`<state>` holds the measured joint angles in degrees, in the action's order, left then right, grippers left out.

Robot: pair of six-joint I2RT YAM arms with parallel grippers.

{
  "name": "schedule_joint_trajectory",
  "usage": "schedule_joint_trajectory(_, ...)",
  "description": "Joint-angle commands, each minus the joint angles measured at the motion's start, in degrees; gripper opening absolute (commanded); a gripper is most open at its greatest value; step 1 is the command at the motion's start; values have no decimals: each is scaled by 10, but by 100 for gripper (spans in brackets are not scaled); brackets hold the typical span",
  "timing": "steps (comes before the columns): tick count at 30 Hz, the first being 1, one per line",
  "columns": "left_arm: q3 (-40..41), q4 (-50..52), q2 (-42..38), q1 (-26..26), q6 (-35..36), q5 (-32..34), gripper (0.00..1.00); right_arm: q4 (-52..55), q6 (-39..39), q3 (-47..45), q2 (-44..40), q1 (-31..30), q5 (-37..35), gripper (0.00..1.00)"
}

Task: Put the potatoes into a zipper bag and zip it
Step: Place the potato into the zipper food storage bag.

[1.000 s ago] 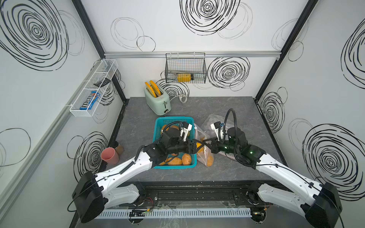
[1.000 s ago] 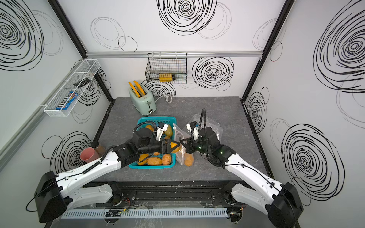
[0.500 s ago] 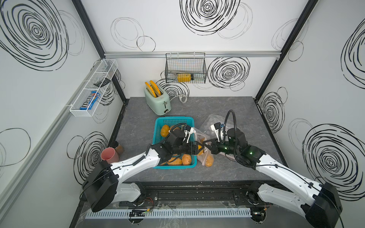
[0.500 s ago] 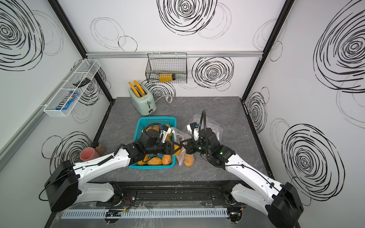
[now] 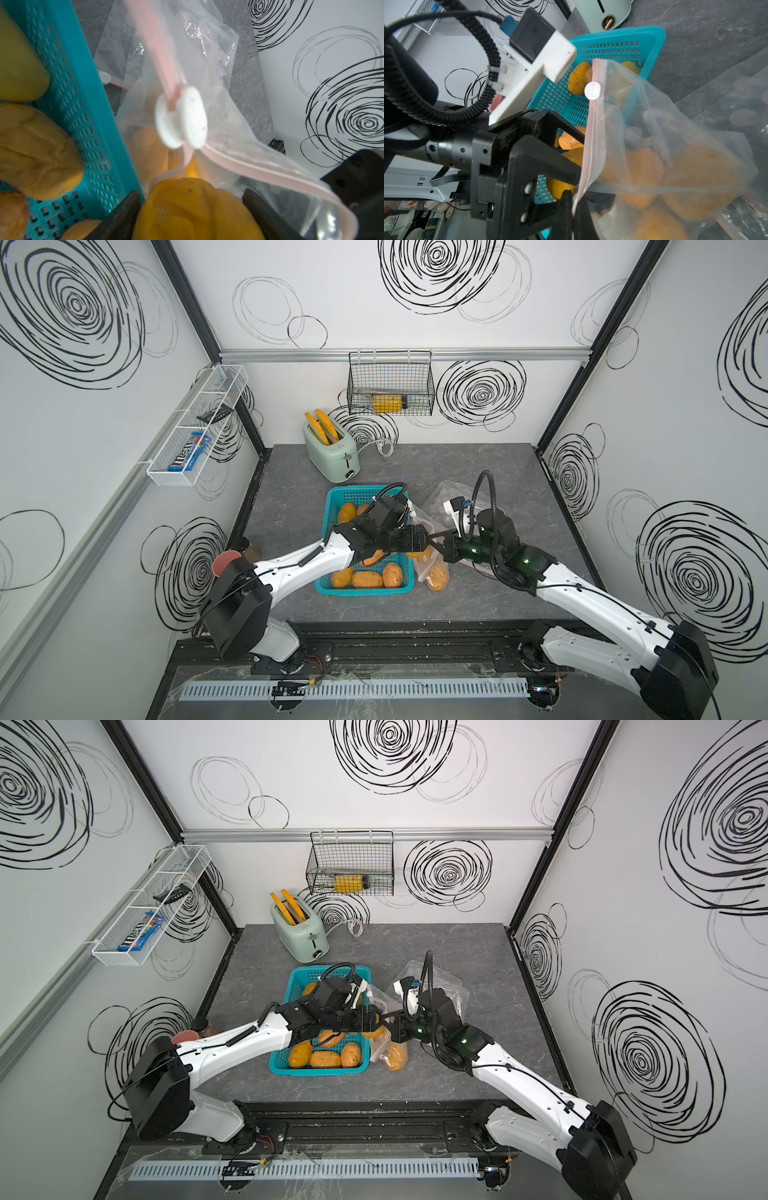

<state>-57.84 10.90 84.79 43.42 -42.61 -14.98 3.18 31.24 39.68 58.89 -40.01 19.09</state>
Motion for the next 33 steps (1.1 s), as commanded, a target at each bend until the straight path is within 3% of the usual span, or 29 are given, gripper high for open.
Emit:
schedule_joint_trajectory(1, -26, 23, 13, -3, 0, 9, 84, -3, -5, 3, 9, -6, 11, 0)
schedule_joint_trajectory(6, -39, 49, 8, -9, 11, -9, 99, -3, -12, 4, 16, -6, 3, 0)
schedule_joint_trajectory(19, 55, 20, -88, -59, 14, -66, 96, -7, -20, 1, 22, -5, -2, 0)
schedule_joint_trajectory(22, 82, -3, -90, -62, 5, -70, 99, -9, -20, 1, 25, -5, -2, 0)
schedule_joint_trajectory(25, 92, -11, -82, -63, 1, -79, 92, -8, -20, 4, 28, -5, -2, 0)
schedule_joint_trajectory(33, 97, -91, -99, -65, -46, -114, 91, -9, -19, 5, 29, -5, -5, 0)
